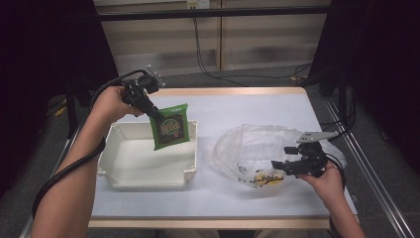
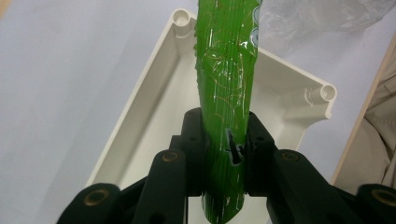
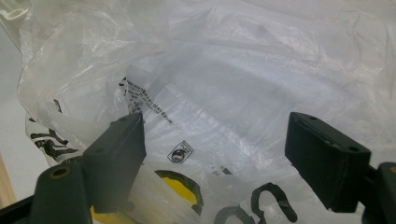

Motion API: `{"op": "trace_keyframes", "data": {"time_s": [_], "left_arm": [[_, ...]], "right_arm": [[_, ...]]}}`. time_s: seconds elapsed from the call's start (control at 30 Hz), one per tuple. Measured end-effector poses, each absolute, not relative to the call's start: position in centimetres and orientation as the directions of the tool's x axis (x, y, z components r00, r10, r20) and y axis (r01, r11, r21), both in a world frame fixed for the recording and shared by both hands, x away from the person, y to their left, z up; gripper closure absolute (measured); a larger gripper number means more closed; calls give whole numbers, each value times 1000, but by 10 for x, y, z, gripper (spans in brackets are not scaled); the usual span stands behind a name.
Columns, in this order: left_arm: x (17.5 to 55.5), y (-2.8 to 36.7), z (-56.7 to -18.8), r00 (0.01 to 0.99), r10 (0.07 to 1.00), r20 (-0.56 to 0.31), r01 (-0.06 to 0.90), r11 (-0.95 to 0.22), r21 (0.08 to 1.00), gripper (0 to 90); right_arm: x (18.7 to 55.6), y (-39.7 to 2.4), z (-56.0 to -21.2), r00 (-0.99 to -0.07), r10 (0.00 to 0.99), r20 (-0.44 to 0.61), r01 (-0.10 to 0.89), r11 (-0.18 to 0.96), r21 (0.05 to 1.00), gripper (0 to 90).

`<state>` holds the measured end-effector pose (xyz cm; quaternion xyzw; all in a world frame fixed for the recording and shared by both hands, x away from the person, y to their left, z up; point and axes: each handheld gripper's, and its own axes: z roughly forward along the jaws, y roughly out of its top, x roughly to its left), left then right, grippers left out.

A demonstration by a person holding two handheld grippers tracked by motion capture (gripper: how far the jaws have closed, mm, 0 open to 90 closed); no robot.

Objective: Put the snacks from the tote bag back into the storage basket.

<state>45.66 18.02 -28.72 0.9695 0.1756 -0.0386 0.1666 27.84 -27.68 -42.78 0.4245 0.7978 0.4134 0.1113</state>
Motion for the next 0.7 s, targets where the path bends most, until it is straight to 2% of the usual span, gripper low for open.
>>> {"op": "trace_keyframes", "data": {"time_s": [0.1,0.27,0.37,0.7], "left_arm": [[456,179,-293,925,354,-138,380,-866,326,748],[460,179,-296,938,319,-133,345,-886,310,748],[459,179,-299,926,350,-142,378,-868,323,747],[460,178,-305,925,354,-138,380,-866,325,747]], "right_arm": [[278,-276,-428,-617,768,171,583,301,755,203],[278,-275,-428,-618,767,171,582,301,756,203],[278,-275,-428,-618,768,168,581,302,756,203],[278,-275,-426,-612,772,172,584,294,757,201]]}}
